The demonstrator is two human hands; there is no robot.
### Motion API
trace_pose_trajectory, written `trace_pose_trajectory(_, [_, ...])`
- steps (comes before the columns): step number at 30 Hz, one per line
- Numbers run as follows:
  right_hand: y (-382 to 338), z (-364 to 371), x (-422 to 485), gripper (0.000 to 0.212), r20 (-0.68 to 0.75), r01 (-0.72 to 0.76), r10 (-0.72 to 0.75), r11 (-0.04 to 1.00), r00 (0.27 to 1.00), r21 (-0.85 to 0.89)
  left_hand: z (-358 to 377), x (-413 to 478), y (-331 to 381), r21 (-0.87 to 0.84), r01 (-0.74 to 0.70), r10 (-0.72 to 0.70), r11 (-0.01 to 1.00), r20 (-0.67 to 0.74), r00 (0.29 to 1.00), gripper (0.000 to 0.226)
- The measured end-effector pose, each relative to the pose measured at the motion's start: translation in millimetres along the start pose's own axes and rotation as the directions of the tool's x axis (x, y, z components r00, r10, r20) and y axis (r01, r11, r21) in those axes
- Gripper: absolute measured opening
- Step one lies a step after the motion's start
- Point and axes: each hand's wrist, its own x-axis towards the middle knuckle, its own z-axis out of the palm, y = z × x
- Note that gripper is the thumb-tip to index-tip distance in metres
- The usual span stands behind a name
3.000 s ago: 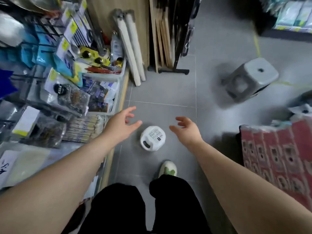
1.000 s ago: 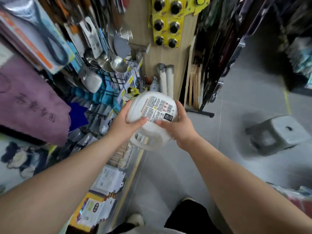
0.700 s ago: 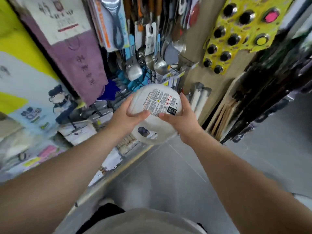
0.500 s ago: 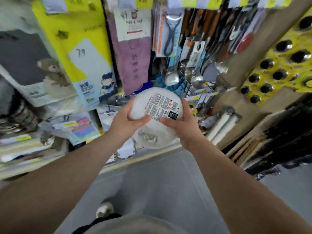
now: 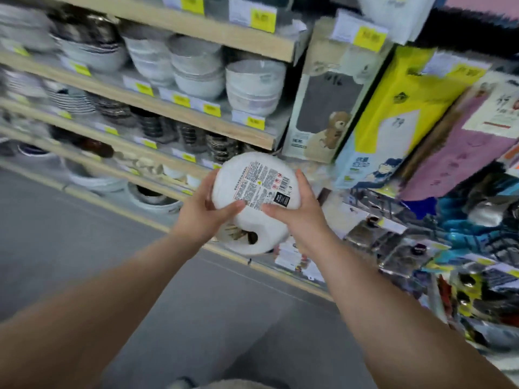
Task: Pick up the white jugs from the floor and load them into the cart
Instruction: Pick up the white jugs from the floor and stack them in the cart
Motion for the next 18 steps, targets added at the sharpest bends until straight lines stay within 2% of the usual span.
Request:
trace_pose_trajectory(3, [-3.2, 89.0, 14.7, 0.107, 0.102, -0.007, 0.008, 1.0, 0.995, -0.013, -89.6, -3.1, -2.8, -0.018, 0.018, -0.02, 1.0, -0.091, 0.996, 0.064])
trace_pose_trajectory(7, [-4.1, 200.1, 31.6, 0.11, 0.223, 0.008, -0.007, 1.0, 0.975, -0.004, -195.2, -10.1, -7.0, -0.028, 0.011, -0.017, 1.0, -0.241, 0.97, 0.077])
trace_pose_trajectory(9, [-7.2, 247.8, 37.7, 0.109, 0.305, 0.015, -0.015, 1.0, 0.952, 0.003, -237.2, -15.9, -5.3, -0.02, -0.012, 0.004, 1.0, -0.318, 0.948, 0.07])
trace_pose_trajectory(11, [-10.2, 292.9, 47.6, 0.108, 0.385, 0.029, -0.028, 1.0, 0.922, 0.003, -274.9, -19.7, -3.7, -0.018, -0.027, 0.018, 0.999, -0.388, 0.921, 0.062])
trace_pose_trajectory(18, [-22.5, 444.0, 97.9, 0.108, 0.628, 0.054, -0.034, 0.998, 0.777, -0.013, -393.5, -10.3, -3.2, 0.031, -0.015, 0.031, 0.999, -0.625, 0.78, 0.062])
